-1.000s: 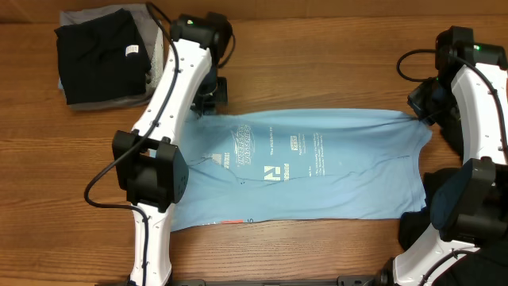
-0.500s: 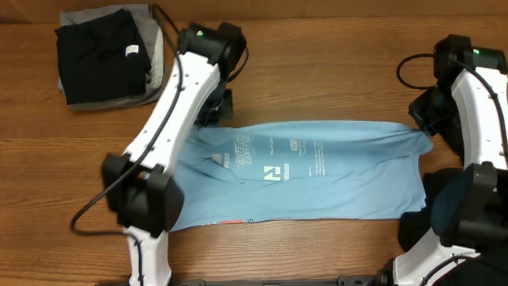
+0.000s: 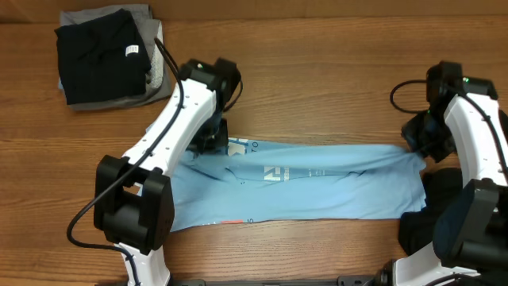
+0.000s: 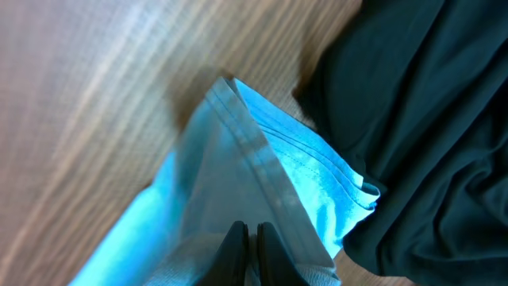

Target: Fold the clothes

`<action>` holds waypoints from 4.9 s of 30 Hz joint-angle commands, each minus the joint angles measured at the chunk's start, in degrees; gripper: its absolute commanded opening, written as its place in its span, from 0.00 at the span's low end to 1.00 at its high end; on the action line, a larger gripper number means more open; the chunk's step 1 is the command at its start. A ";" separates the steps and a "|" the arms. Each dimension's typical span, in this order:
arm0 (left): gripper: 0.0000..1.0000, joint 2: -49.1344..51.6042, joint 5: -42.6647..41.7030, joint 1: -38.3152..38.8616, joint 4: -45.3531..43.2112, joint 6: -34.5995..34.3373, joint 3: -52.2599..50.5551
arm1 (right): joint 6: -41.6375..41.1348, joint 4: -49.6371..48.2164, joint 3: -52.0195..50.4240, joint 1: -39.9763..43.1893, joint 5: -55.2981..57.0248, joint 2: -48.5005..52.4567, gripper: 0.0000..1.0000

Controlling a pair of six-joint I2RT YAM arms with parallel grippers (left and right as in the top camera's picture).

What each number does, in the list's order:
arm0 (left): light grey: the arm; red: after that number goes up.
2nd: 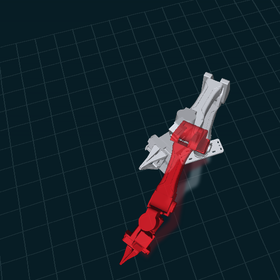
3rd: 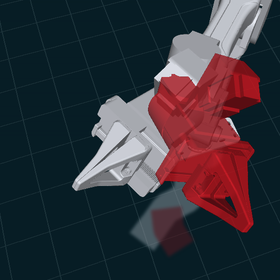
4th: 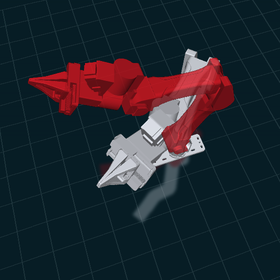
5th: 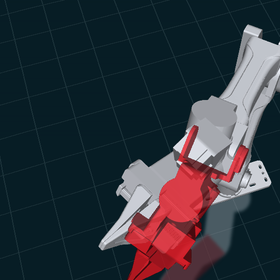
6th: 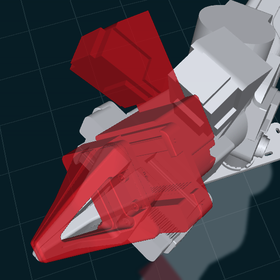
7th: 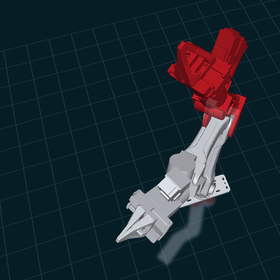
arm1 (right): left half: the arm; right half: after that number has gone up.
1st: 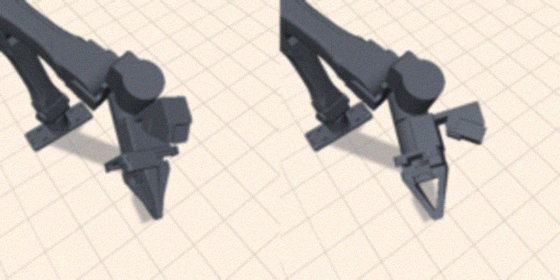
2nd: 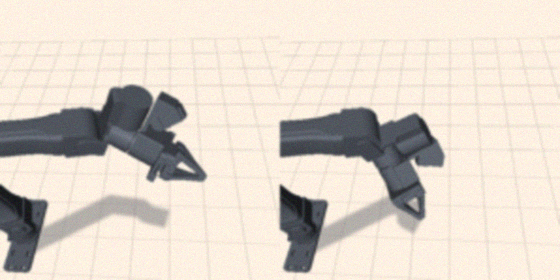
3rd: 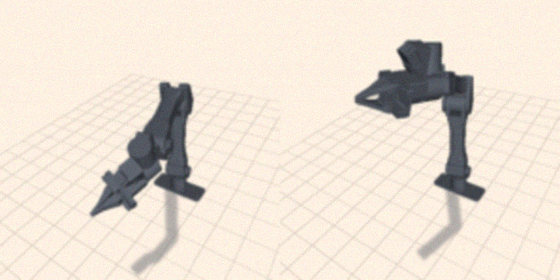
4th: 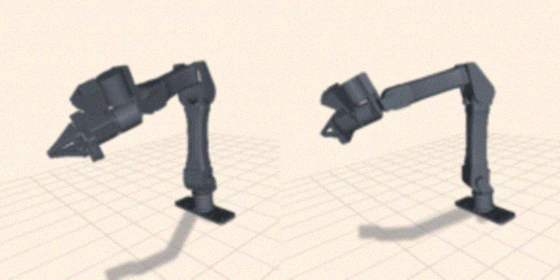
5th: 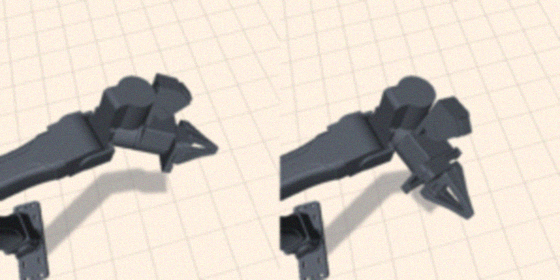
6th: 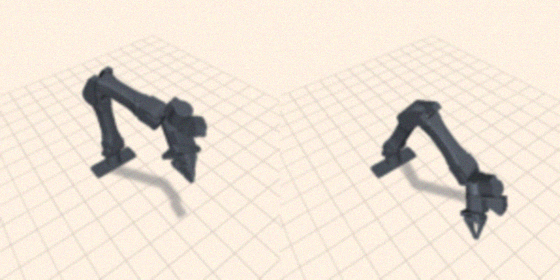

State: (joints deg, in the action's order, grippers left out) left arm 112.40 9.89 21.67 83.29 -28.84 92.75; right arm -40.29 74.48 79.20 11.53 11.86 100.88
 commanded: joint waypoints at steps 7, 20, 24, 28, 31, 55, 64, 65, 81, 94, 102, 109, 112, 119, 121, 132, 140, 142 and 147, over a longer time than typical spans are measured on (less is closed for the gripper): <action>0.07 -0.70 -0.52 -0.28 -2.60 -1.62 -12.74 | 0.02 -0.13 -4.26 0.04 0.09 -1.22 0.04; 1.00 -1.03 -0.74 -0.20 -4.02 0.59 -9.55 | 3.23 0.04 -4.26 0.04 0.09 -1.18 1.00; 1.00 -1.25 -2.08 0.20 -5.44 4.55 -3.28 | 3.26 -0.83 -4.26 0.04 0.09 -1.18 1.00; 0.97 -1.09 -3.15 0.17 -9.92 7.19 -1.99 | 3.26 -1.40 -4.26 0.04 0.09 -1.18 1.00; 0.92 0.11 -4.11 -0.39 -10.05 7.10 -2.25 | 4.42 -1.38 -4.26 0.04 0.09 -1.18 1.00; 0.40 4.39 -6.97 -1.46 -11.72 10.88 -11.54 | 4.76 -1.81 -4.26 0.04 0.07 -1.18 1.00; 0.04 3.87 -3.41 -3.58 -11.43 9.07 -11.34 | 4.74 -2.08 -4.26 0.04 0.04 -1.18 1.00; 0.05 3.72 -3.23 -3.91 -11.10 9.11 -11.15 | 4.74 -2.23 -4.26 0.04 -0.13 -1.18 1.00; 0.05 -2.10 7.67 -9.11 -0.44 0.07 -9.75 | 4.76 -3.28 -4.26 0.04 -2.95 -1.11 1.00; 0.52 -2.08 7.37 -10.80 5.60 0.07 -10.01 | 4.76 -3.28 -4.26 0.04 -2.97 -1.11 1.00; 0.49 -2.19 8.46 -10.82 1.49 -1.40 -9.62 | 6.32 -4.44 -4.26 -0.07 -6.71 -1.11 1.00; 0.29 -2.25 -17.20 -8.81 -13.20 17.18 -9.79 | 18.71 -6.60 -4.26 -2.36 -19.67 -1.11 0.96; 0.14 -2.10 -17.11 -7.67 -15.04 17.51 -10.45 | 18.71 -6.29 -4.52 -3.69 -19.67 -1.11 0.75; 0.05 -2.03 -17.05 -7.98 -17.64 16.39 -16.68 | 19.32 -10.80 -10.03 -5.57 -19.47 -1.01 0.42; 0.04 -2.03 -17.05 -8.55 -19.50 16.37 -19.43 | 19.30 -13.29 -12.33 -5.57 -19.56 -1.01 0.38; 0.04 -1.90 -17.14 -16.96 -24.44 12.79 -28.09 | 15.76 -19.74 -19.50 -5.57 -20.52 -0.83 0.36; 0.04 -1.88 -17.00 -28.89 -27.02 13.57 -34.01 | 15.67 -19.37 -19.58 -5.66 -21.68 -0.79 0.41; 0.04 -1.88 -16.96 -31.78 -26.93 13.62 -34.21 | 15.72 -19.56 -19.58 -5.75 -22.53 -0.79 0.40; 0.04 -1.88 -14.88 -38.07 -27.23 13.57 -33.59 | 16.39 -20.26 -19.63 -6.25 -24.65 -0.74 0.23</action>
State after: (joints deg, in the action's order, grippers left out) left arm 108.05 -16.58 -12.62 58.26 -14.85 60.88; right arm -23.90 54.70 59.88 5.85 -10.46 100.88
